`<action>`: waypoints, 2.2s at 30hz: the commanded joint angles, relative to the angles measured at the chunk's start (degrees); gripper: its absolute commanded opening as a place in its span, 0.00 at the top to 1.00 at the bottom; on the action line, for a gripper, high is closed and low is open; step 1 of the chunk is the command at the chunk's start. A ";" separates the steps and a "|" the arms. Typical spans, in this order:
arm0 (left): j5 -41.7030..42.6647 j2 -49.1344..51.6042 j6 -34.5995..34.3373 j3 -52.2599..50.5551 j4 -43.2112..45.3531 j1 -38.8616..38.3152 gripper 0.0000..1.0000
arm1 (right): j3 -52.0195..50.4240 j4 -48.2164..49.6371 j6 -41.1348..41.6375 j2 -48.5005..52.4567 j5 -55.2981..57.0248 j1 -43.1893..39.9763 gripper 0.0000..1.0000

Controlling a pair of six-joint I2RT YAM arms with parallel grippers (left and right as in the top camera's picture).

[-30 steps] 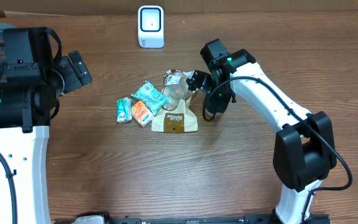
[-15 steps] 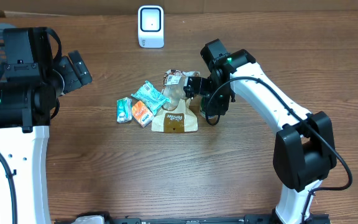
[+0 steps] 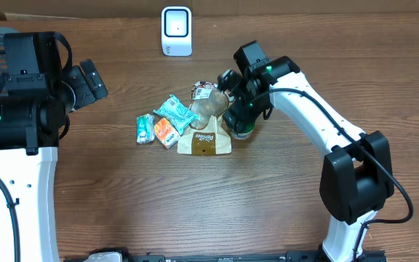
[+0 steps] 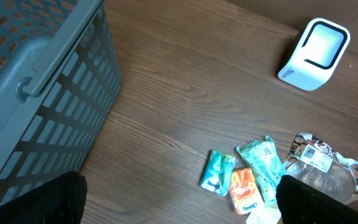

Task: Scan the item barcode

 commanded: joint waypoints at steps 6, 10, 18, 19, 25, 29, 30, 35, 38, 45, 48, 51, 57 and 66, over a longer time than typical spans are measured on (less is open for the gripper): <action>-0.61 -0.83 1.27 0.46 0.20 0.24 0.00 | -2.64 0.94 49.70 -1.38 -1.22 -0.26 0.00; -0.61 -0.83 1.27 0.46 0.20 0.24 0.00 | -5.92 2.64 58.25 -0.85 -1.18 0.24 0.14; -0.61 -0.85 1.27 0.46 0.20 0.24 0.01 | -8.48 2.95 60.63 -0.92 0.09 0.00 0.42; -0.61 -0.83 1.27 0.46 0.20 0.24 0.01 | -8.44 3.02 58.42 -1.01 0.09 -0.22 0.44; -0.61 -0.83 1.27 0.46 0.20 0.24 0.00 | -4.55 1.92 35.43 -1.01 -0.15 -2.25 0.44; -0.61 -0.83 1.27 0.46 0.20 0.24 0.01 | -3.21 -0.46 11.87 -1.01 -0.98 -2.47 0.41; -0.61 -0.83 1.27 0.46 0.20 0.24 0.00 | -3.23 -1.40 6.23 -1.01 -0.96 -2.47 0.41; -0.61 -0.83 1.27 0.46 0.20 0.24 0.00 | -3.34 -3.45 -15.21 -0.98 -0.96 -2.47 0.37; -0.61 -0.83 1.27 0.46 0.20 0.24 0.00 | -3.41 -3.23 -21.66 -0.76 -0.96 -2.60 0.33; -0.61 -0.83 1.27 0.46 0.20 0.24 0.00 | -3.41 -3.04 -18.49 0.87 -1.01 -4.28 0.32; -0.61 -0.83 1.27 0.46 0.22 0.24 0.01 | -3.39 -3.04 -8.74 0.98 -1.20 -4.57 0.26; -0.61 -0.85 1.27 0.46 0.20 0.24 0.01 | -3.39 -3.06 -0.13 0.98 -1.20 -4.55 0.20; -0.61 -0.83 1.27 0.46 0.20 0.24 0.01 | -3.39 -2.75 6.67 0.98 -1.33 -4.55 0.11; -0.61 -0.83 1.27 0.46 0.20 0.24 0.01 | -4.22 0.07 6.60 0.98 -3.15 -4.48 0.10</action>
